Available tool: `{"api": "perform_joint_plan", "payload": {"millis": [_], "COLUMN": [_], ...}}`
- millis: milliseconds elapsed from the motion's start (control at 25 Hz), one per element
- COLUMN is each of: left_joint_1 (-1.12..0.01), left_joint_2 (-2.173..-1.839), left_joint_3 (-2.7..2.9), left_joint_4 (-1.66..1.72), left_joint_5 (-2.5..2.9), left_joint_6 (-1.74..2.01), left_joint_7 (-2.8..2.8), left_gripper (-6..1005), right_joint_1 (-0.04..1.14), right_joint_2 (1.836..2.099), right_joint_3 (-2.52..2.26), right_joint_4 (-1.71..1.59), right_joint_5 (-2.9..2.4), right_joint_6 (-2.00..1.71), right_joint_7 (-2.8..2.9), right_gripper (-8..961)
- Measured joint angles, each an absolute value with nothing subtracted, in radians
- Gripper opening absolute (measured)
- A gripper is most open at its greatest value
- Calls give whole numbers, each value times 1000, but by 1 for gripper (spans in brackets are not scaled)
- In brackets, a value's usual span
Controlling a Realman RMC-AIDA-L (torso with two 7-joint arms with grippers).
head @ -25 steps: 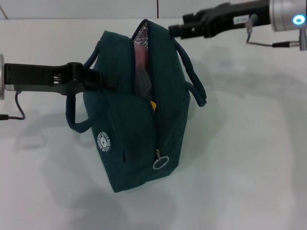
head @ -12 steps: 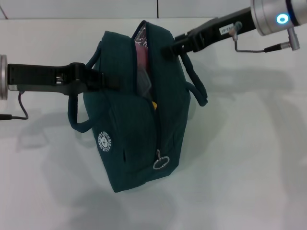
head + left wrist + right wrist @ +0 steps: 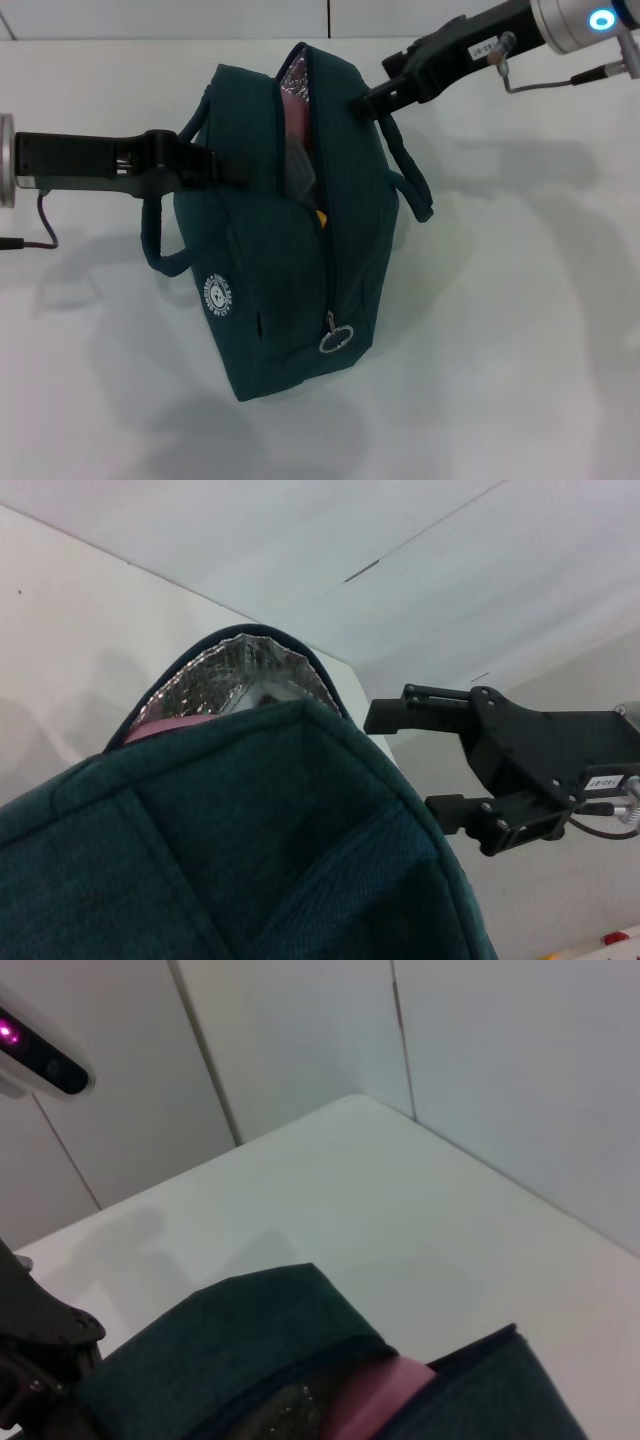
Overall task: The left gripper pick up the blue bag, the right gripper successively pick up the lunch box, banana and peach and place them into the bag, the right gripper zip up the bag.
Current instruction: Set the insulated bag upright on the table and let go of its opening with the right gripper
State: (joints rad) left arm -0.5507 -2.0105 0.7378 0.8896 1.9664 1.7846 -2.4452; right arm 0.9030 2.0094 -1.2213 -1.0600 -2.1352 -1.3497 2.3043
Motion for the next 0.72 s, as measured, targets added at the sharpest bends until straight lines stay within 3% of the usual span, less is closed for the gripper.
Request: {"api": "perform_joint_plan", "payload": {"millis": [280,720], "left_joint_1": [-551,-551], "left_joint_2": [-2011,-2011], "left_joint_3": [738,738], "left_joint_4": [890,890], "left_joint_5": [1966,1966], "left_joint_6": [1783,1780], "left_joint_7": [-2445,-2436], "left_gripper": [34,34], "right_joint_1": [902,889], "right_joint_2": [2017,2022], "right_joint_3": [-1229,-1239], "right_joint_4": [-1108,-1103], "right_joint_5": [-2189,-2118], "right_joint_6": [-1364,-1338], "right_joint_7": [2376,2386], "right_gripper": [873,877]}}
